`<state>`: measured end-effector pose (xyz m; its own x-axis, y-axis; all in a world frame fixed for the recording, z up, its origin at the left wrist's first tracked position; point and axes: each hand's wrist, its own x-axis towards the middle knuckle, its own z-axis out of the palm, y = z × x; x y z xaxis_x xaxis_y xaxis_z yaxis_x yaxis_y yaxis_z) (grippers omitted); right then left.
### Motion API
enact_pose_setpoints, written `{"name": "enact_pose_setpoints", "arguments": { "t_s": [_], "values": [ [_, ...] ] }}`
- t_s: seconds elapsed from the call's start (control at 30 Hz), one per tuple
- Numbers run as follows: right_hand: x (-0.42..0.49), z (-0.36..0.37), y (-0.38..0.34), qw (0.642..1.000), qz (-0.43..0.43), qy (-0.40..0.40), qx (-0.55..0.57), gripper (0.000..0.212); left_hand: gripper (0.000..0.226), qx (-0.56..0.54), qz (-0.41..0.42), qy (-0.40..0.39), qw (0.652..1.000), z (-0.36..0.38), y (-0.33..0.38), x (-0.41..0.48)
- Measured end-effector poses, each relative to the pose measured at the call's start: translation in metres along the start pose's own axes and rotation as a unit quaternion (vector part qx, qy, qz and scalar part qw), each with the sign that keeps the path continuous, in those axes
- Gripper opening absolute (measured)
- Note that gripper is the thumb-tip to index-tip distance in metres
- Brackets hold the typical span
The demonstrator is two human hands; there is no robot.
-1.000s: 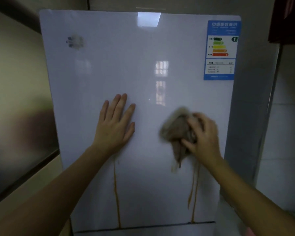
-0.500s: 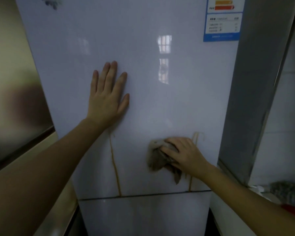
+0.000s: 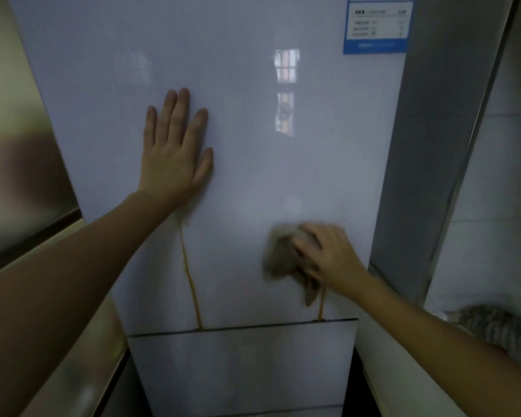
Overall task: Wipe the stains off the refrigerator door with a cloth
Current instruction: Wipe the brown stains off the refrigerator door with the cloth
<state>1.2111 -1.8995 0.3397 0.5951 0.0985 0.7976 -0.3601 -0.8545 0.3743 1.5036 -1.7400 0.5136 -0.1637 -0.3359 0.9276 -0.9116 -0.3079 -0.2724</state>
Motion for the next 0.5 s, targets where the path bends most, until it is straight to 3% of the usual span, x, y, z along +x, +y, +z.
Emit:
{"name": "enact_pose_setpoints", "arguments": {
  "t_s": [0.1,0.17,0.33,0.43,0.5],
  "values": [
    [-0.053,0.013,-0.01,0.993,-0.09,-0.076,-0.009,0.034,0.063,0.003,0.01,-0.001,1.0,-0.001,-0.003,-0.001],
    [-0.062,0.006,-0.003,0.993,-0.087,-0.081,-0.003,0.03,0.062,0.007,0.022,0.001,1.0,-0.002,-0.007,-0.001],
    [-0.002,-0.038,0.041,0.996,0.087,0.024,-0.016,0.054,0.064,0.007,0.017,-0.006,1.0,0.002,-0.006,-0.002],
    [0.032,-0.057,0.058,0.969,0.225,0.098,0.028,0.062,0.065,0.006,0.008,-0.009,1.0,0.005,-0.004,-0.002],
    [0.039,-0.056,0.055,0.956,0.266,0.117,0.048,0.064,0.066,0.006,0.007,-0.01,1.0,0.007,-0.004,-0.002]
  ]
}}
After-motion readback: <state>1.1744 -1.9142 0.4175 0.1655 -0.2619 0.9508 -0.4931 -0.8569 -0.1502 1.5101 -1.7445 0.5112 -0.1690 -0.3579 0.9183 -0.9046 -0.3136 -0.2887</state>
